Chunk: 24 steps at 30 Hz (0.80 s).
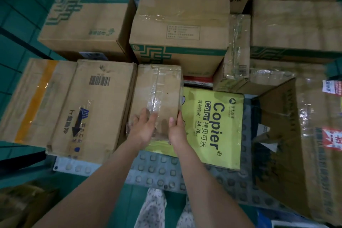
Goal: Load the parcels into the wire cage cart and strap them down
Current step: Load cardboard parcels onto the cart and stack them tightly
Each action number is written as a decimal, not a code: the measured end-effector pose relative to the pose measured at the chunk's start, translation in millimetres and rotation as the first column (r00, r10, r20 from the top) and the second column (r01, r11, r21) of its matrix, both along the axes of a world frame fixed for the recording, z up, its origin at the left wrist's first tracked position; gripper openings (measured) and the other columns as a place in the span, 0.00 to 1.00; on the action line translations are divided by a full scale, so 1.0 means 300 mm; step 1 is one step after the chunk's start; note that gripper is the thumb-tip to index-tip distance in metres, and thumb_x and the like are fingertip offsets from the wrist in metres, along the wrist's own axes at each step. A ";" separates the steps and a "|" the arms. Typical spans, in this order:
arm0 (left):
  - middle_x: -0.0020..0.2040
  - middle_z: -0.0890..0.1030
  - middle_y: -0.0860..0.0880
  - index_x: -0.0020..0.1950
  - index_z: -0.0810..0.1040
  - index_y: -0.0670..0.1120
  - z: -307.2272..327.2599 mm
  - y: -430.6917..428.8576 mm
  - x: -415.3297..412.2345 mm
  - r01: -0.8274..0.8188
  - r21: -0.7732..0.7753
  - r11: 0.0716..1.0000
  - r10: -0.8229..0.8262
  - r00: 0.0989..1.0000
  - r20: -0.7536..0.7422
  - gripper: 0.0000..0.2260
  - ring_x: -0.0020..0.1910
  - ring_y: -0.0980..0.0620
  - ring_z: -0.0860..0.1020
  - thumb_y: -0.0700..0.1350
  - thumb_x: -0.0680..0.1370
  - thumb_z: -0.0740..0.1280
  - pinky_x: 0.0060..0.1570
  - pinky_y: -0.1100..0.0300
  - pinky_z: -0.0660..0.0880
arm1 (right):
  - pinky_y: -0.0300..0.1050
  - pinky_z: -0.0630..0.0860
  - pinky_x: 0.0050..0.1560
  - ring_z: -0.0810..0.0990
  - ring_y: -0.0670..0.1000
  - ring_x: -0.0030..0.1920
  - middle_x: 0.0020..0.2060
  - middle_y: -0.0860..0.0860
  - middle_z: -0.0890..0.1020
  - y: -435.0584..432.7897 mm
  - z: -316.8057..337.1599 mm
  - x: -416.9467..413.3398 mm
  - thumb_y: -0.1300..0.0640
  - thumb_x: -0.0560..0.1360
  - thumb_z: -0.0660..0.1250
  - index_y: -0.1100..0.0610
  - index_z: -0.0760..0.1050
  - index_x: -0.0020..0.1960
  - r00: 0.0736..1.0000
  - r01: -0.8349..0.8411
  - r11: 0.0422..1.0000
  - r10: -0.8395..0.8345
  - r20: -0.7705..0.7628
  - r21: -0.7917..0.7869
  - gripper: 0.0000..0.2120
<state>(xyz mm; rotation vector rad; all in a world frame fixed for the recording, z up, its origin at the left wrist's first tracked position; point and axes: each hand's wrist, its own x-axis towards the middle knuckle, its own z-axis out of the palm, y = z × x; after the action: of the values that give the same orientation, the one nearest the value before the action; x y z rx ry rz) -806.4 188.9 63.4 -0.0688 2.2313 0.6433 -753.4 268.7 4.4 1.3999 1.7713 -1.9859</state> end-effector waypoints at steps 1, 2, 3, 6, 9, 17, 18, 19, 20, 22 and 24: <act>0.77 0.56 0.45 0.76 0.56 0.51 0.013 -0.002 -0.004 -0.005 0.036 0.999 0.006 1.000 -0.017 0.34 0.76 0.48 0.51 0.67 0.75 0.49 0.73 0.49 0.50 | 0.50 0.65 0.67 0.65 0.58 0.70 0.72 0.55 0.63 0.002 -0.005 0.003 0.54 0.83 0.52 0.52 0.51 0.77 0.997 -0.063 0.998 0.062 0.055 0.008 0.24; 0.77 0.55 0.48 0.77 0.56 0.51 0.030 -0.007 0.000 -0.006 0.054 0.999 0.007 1.000 -0.017 0.30 0.76 0.49 0.53 0.64 0.78 0.49 0.73 0.51 0.50 | 0.50 0.66 0.66 0.66 0.58 0.70 0.73 0.55 0.62 0.007 0.033 0.004 0.52 0.83 0.49 0.52 0.48 0.78 0.986 -0.102 0.995 0.103 0.132 -0.012 0.24; 0.77 0.54 0.50 0.77 0.54 0.53 0.049 -0.016 0.007 -0.011 0.053 0.999 0.012 1.000 -0.010 0.28 0.76 0.50 0.53 0.62 0.79 0.50 0.74 0.52 0.50 | 0.50 0.68 0.63 0.66 0.58 0.69 0.73 0.55 0.62 0.019 0.038 0.007 0.51 0.83 0.47 0.51 0.46 0.78 0.980 -0.114 0.993 0.116 0.159 -0.021 0.24; 0.77 0.55 0.48 0.78 0.52 0.52 0.082 -0.026 0.017 -0.038 0.036 0.999 0.037 0.999 0.026 0.27 0.75 0.47 0.57 0.60 0.81 0.50 0.73 0.51 0.53 | 0.50 0.72 0.58 0.68 0.59 0.68 0.74 0.56 0.62 0.043 0.122 0.028 0.47 0.83 0.44 0.53 0.44 0.78 0.963 -0.122 0.992 0.123 0.238 -0.018 0.26; 0.75 0.62 0.44 0.76 0.57 0.45 0.152 -0.026 0.054 -0.050 0.040 0.998 0.048 0.998 0.043 0.24 0.73 0.46 0.61 0.53 0.82 0.52 0.68 0.57 0.57 | 0.52 0.70 0.62 0.69 0.59 0.67 0.72 0.56 0.65 0.048 0.195 0.091 0.47 0.83 0.44 0.55 0.49 0.78 0.955 -0.144 0.989 0.144 0.260 -0.021 0.25; 0.71 0.68 0.43 0.71 0.65 0.42 0.388 -0.011 0.195 -0.052 0.111 0.992 0.048 0.998 0.044 0.20 0.69 0.46 0.66 0.48 0.82 0.54 0.64 0.59 0.61 | 0.60 0.71 0.63 0.78 0.52 0.42 0.52 0.54 0.78 0.061 0.436 0.277 0.51 0.83 0.46 0.52 0.67 0.61 0.982 0.020 0.985 0.013 0.188 -0.169 0.14; 0.71 0.68 0.43 0.71 0.65 0.41 0.410 -0.007 0.213 -0.047 0.112 0.993 0.041 0.998 0.053 0.20 0.69 0.45 0.66 0.48 0.82 0.54 0.64 0.59 0.61 | 0.59 0.72 0.62 0.77 0.53 0.43 0.56 0.56 0.77 0.062 0.457 0.305 0.51 0.83 0.46 0.53 0.66 0.65 0.981 0.031 0.982 0.006 0.193 -0.186 0.16; 0.71 0.68 0.43 0.71 0.66 0.41 0.446 -0.002 0.231 -0.029 0.120 0.992 0.022 0.998 0.064 0.19 0.69 0.45 0.66 0.48 0.82 0.53 0.64 0.58 0.62 | 0.56 0.74 0.59 0.77 0.54 0.47 0.61 0.56 0.75 0.063 0.491 0.336 0.50 0.83 0.46 0.54 0.64 0.70 0.979 0.066 0.979 -0.026 0.201 -0.194 0.19; 0.70 0.68 0.42 0.71 0.66 0.41 0.472 0.004 0.248 -0.016 0.133 0.991 0.007 0.997 0.071 0.19 0.68 0.45 0.67 0.47 0.82 0.53 0.64 0.58 0.63 | 0.53 0.74 0.56 0.76 0.55 0.51 0.65 0.55 0.73 0.062 0.513 0.360 0.48 0.83 0.47 0.53 0.62 0.72 0.975 0.103 0.975 -0.060 0.212 -0.199 0.21; 0.66 0.71 0.43 0.65 0.71 0.42 0.548 0.019 0.285 0.025 0.181 0.983 -0.038 0.997 0.069 0.15 0.60 0.49 0.70 0.45 0.83 0.52 0.54 0.61 0.65 | 0.51 0.74 0.53 0.76 0.56 0.54 0.66 0.55 0.73 0.060 0.560 0.412 0.46 0.83 0.48 0.53 0.61 0.73 0.963 0.190 0.967 -0.150 0.222 -0.170 0.22; 0.57 0.70 0.45 0.52 0.74 0.41 0.611 0.022 0.322 0.076 0.214 0.974 -0.092 0.993 0.069 0.13 0.49 0.52 0.68 0.43 0.83 0.51 0.43 0.61 0.62 | 0.49 0.72 0.50 0.76 0.56 0.53 0.63 0.56 0.75 0.045 0.624 0.458 0.47 0.83 0.48 0.54 0.62 0.73 0.945 0.277 0.944 -0.233 0.230 -0.179 0.22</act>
<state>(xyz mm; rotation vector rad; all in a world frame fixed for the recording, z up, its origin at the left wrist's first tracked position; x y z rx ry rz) -709.8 195.4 246.8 0.1056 2.0666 0.8126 -616.1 282.2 191.7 1.7633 1.3076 -1.9883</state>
